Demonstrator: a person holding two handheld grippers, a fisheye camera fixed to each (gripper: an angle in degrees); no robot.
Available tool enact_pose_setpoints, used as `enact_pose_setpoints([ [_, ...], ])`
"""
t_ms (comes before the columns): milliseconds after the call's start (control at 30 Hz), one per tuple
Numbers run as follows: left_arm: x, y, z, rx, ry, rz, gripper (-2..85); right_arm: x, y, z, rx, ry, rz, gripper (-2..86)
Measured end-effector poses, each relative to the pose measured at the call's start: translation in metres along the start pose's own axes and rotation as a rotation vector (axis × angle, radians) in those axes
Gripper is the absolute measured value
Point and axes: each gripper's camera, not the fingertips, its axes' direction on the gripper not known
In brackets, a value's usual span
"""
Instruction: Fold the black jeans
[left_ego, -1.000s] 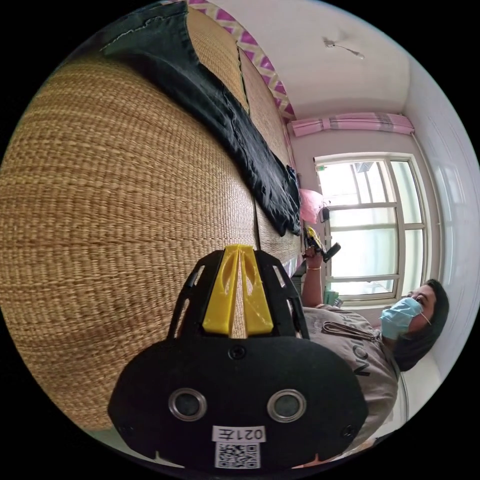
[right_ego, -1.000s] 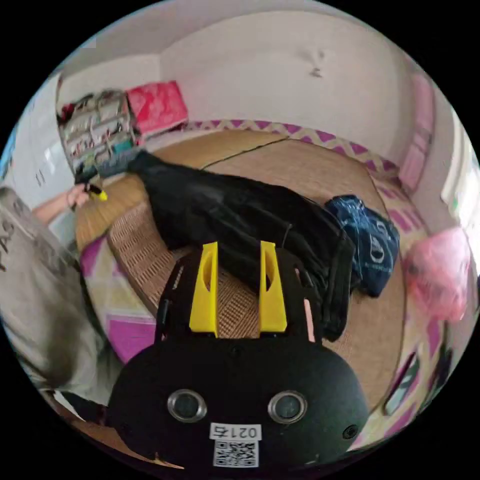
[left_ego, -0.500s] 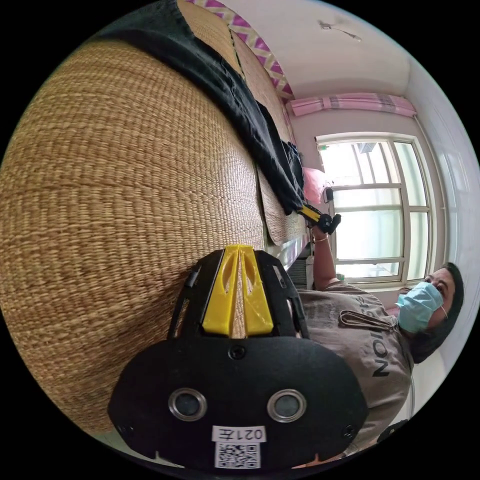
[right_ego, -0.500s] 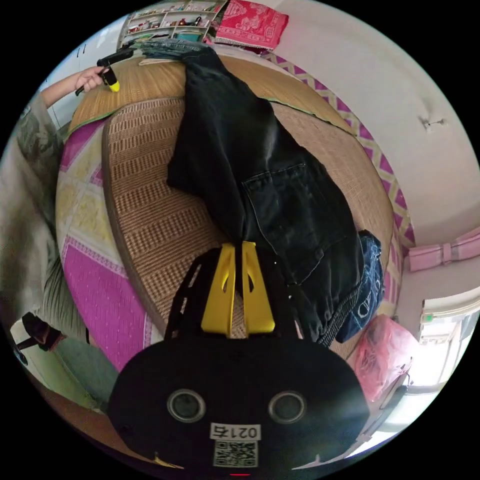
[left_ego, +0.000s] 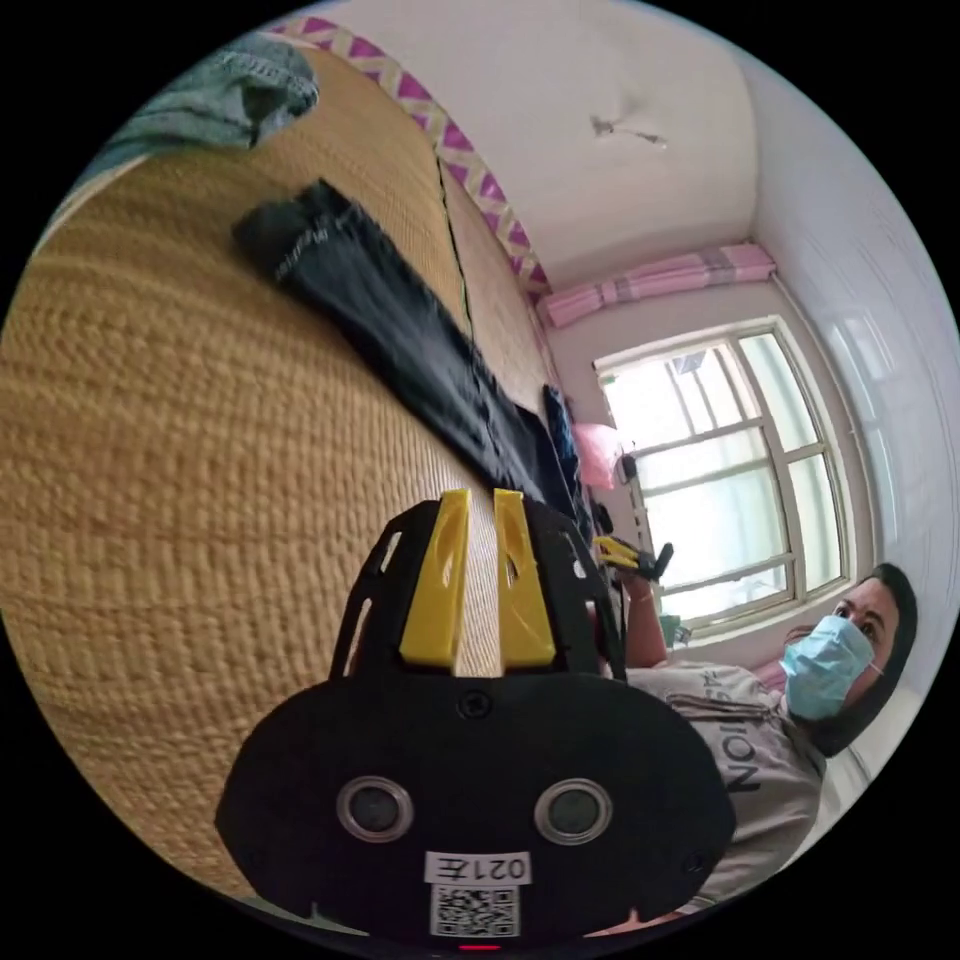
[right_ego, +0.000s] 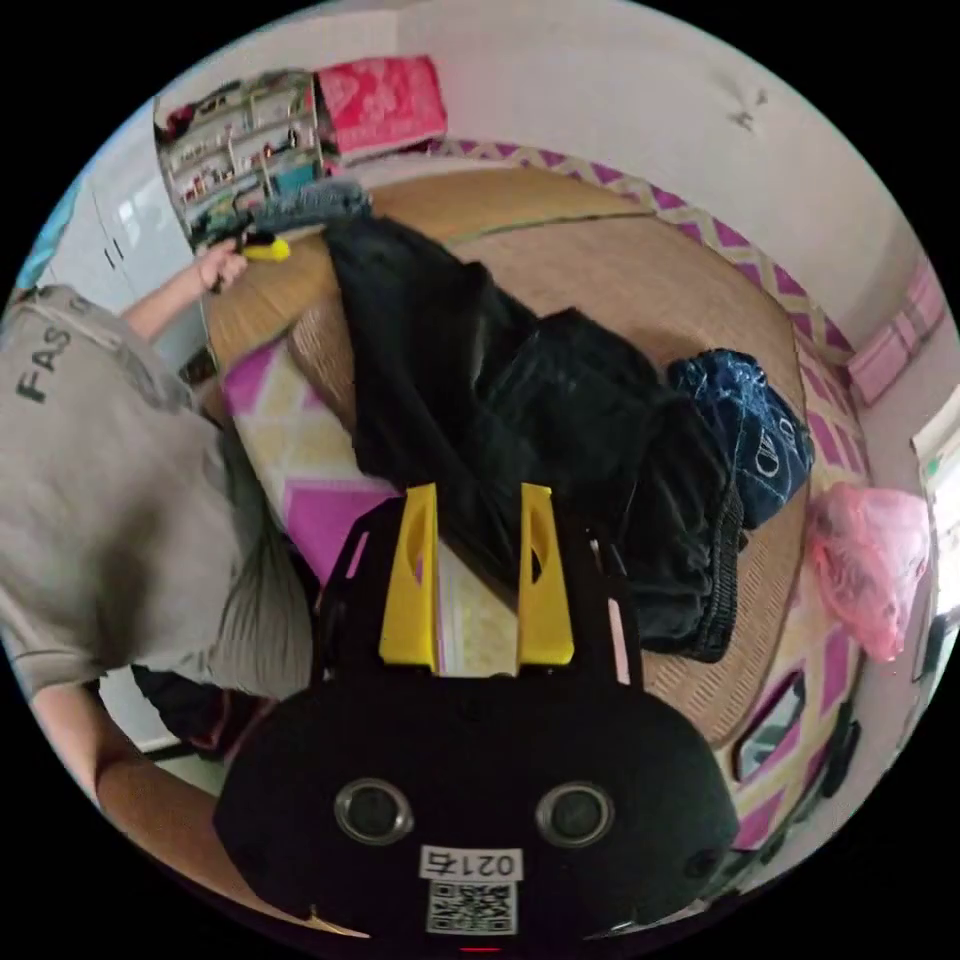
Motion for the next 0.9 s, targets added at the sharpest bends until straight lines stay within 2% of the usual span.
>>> enact_pose_setpoints([
  [67,0.008,-0.019,-0.007,0.06,-0.08,0.039,4.3,0.011,0.001,-0.039,0.228,-0.009,0.067,9.8],
  [200,0.045,-0.076,0.026,-0.008,-0.204,0.218,2.8,0.022,-0.039,-0.036,0.342,0.029,0.079,7.7],
  [267,0.069,-0.099,0.056,-0.099,-0.253,0.344,1.6,0.039,-0.088,-0.005,0.275,0.002,0.007,8.1],
  [433,0.118,-0.148,0.156,-0.28,-0.68,0.63,1.0,0.093,-0.178,0.082,0.05,0.058,-0.133,8.9],
  [500,0.126,-0.162,0.179,-0.291,-0.728,0.684,2.2,0.119,-0.198,0.104,0.002,0.047,-0.155,9.1],
  [667,0.151,-0.196,0.213,-0.236,-0.707,0.929,10.5,0.17,-0.205,0.122,-0.012,0.013,-0.152,10.5],
  [733,0.141,-0.228,0.249,-0.421,-0.648,0.946,17.1,0.178,-0.193,0.12,0.018,-0.014,-0.13,10.3],
  [767,0.133,-0.237,0.262,-0.501,-0.652,0.917,17.6,0.182,-0.184,0.118,0.044,-0.036,-0.11,10.3],
  [800,0.115,-0.253,0.285,-0.662,-0.664,0.838,17.8,0.182,-0.18,0.116,0.057,-0.046,-0.102,10.2],
  [900,0.109,-0.276,0.286,-0.665,-0.617,0.76,13.6,0.18,-0.158,0.109,0.116,-0.05,-0.074,10.6],
])
